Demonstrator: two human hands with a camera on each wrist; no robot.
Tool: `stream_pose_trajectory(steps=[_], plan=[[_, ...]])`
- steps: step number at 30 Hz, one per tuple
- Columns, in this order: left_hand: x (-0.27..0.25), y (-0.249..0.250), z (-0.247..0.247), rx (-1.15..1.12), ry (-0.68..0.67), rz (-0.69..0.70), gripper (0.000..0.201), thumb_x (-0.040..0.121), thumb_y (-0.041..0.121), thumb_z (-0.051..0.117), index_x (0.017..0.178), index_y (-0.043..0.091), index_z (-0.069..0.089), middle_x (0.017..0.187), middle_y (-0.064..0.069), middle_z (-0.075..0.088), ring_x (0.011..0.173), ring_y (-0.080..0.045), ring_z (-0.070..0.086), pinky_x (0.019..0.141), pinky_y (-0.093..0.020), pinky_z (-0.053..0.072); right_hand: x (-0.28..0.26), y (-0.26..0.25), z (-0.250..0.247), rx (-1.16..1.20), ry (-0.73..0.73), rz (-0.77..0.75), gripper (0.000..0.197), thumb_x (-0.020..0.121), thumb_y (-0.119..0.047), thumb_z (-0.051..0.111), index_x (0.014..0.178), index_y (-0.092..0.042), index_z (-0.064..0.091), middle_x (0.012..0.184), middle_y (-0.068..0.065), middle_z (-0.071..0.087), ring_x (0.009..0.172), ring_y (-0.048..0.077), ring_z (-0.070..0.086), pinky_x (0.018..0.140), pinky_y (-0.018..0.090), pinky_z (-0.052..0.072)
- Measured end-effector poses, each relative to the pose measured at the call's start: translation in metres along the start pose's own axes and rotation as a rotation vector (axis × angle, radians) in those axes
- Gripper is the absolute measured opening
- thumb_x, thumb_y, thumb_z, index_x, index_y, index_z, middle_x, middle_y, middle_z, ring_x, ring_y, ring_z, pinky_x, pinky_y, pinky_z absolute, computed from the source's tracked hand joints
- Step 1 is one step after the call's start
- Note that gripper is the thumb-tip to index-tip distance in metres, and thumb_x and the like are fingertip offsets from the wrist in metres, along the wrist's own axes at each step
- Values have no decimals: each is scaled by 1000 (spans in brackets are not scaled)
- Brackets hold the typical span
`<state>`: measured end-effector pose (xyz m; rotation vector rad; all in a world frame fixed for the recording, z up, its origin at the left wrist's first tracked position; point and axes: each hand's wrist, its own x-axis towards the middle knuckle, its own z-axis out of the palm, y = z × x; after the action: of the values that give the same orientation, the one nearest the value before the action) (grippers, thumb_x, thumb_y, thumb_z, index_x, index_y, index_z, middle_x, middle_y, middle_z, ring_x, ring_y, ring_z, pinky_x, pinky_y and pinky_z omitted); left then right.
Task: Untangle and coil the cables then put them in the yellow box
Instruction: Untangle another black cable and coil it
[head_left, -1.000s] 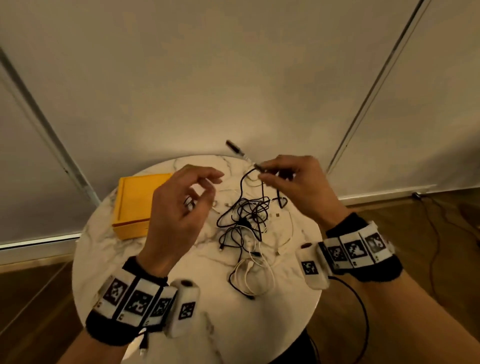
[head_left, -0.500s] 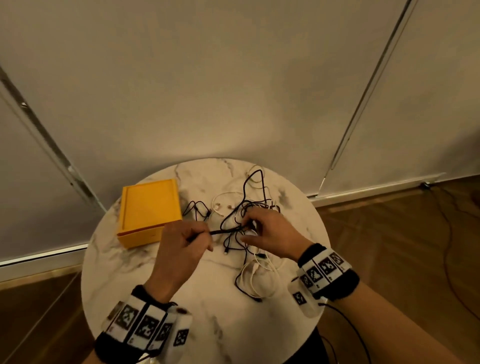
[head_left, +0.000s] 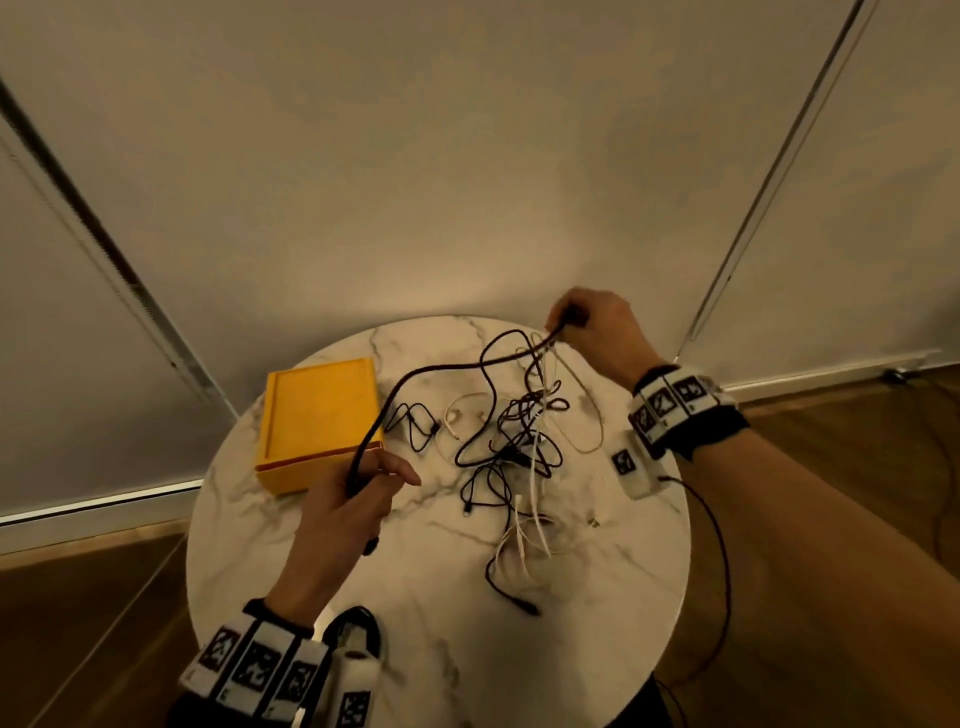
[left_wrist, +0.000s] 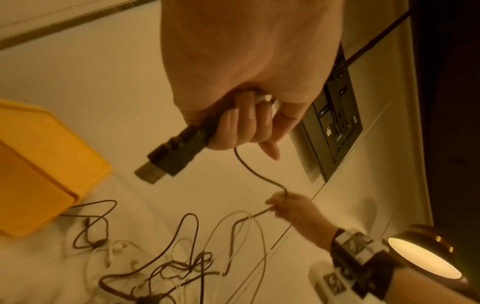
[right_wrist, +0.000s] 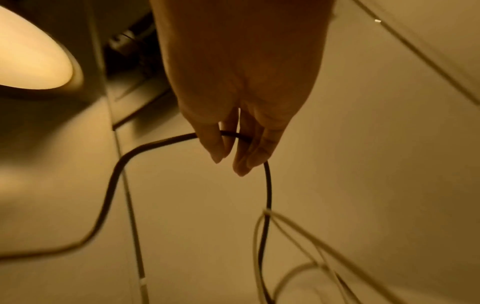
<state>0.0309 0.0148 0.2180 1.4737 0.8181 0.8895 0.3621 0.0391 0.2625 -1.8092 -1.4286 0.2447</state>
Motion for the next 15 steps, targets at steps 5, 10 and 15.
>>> stream_pose_trajectory(steps=[5,10,15], plan=[[3,-17,-2,42,-12,-76,27,69,40,58,73,15,70,48,7,24,46,-14,15,48,-26,14,33,-39,-17,-40,46,-186,13,80,2,64,84,-9,70,78,-4,65,73,11,59,68,3,39],[2,-24,-4,61,-49,-76,19,80,32,56,76,19,70,49,10,26,44,-11,20,48,-28,16,51,-59,-37,112,340,-267,17,82,1,58,92,-10,66,92,4,69,80,12,67,72,19,52],[7,-18,-1,-12,-68,-15,28,77,39,62,89,14,68,51,6,31,45,-13,24,48,-32,20,39,-74,-25,-38,181,-424,23,77,7,55,93,-7,65,98,8,67,90,20,64,80,30,55]])
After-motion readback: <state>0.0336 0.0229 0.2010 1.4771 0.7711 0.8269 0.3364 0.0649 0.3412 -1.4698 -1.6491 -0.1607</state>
